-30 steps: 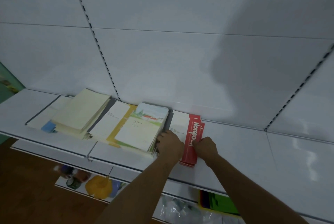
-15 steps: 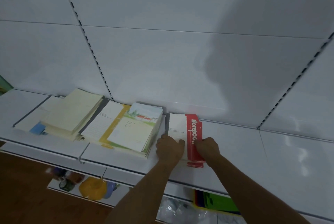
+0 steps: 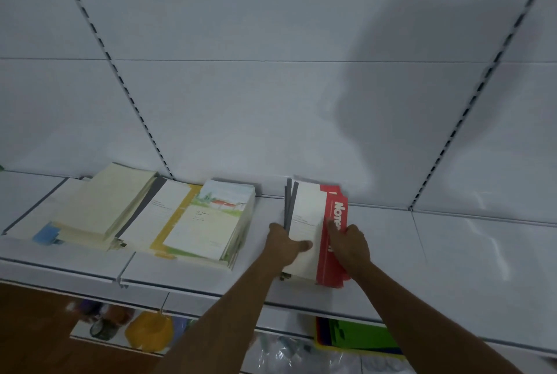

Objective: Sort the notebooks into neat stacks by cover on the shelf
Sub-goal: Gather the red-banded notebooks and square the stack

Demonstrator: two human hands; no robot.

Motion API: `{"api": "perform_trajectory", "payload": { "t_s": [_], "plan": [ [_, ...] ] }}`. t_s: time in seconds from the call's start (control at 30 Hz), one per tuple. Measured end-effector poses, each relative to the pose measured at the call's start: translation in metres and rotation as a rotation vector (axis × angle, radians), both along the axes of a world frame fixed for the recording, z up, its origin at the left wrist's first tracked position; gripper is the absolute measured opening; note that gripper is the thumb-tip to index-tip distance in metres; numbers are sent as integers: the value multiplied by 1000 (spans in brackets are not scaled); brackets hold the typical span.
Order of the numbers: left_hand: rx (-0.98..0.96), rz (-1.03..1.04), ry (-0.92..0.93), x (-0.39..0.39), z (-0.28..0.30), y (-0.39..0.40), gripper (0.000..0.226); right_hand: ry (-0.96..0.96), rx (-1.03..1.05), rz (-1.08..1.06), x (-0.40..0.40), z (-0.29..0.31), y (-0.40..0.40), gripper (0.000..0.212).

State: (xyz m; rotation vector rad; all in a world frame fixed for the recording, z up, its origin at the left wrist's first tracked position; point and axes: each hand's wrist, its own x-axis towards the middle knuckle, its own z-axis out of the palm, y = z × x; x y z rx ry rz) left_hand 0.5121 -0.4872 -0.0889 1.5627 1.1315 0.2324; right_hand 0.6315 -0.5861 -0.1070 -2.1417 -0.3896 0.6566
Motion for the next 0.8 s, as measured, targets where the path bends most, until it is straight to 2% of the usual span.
{"api": "perform_trajectory", "payload": {
  "t_s": [0.07, 0.13, 0.17, 0.23, 0.3, 0.43, 0.57, 0.7, 0.8],
  "plan": [
    [32, -21, -116, 0, 4, -3, 60, -35, 190, -59, 3, 8, -1, 53],
    [70, -68, -216, 2, 12, -7, 58, 62, 393, -111, 6, 17, 0, 67],
    [85, -86, -252, 4, 17, -10, 58, 106, 479, -137, 8, 20, 0, 67],
    [94, -99, -296, 10, 19, -13, 62, 128, 624, -157, 9, 31, -1, 52],
    [66, -89, -359, 13, 18, -18, 70, 73, 688, -132, 6, 36, -8, 50],
    [-47, -120, -421, 10, 6, -27, 86, -15, 724, -52, -4, 19, -30, 70],
    [-69, -83, -511, 3, 8, -32, 77, -14, 749, -14, -1, 10, -46, 69],
    [-4, -58, -608, 9, 29, -42, 66, 6, 852, -35, -2, 21, -46, 81],
    [16, 10, -594, 16, 36, -49, 58, 35, 871, -30, -8, 26, -42, 79]
  ]
}}
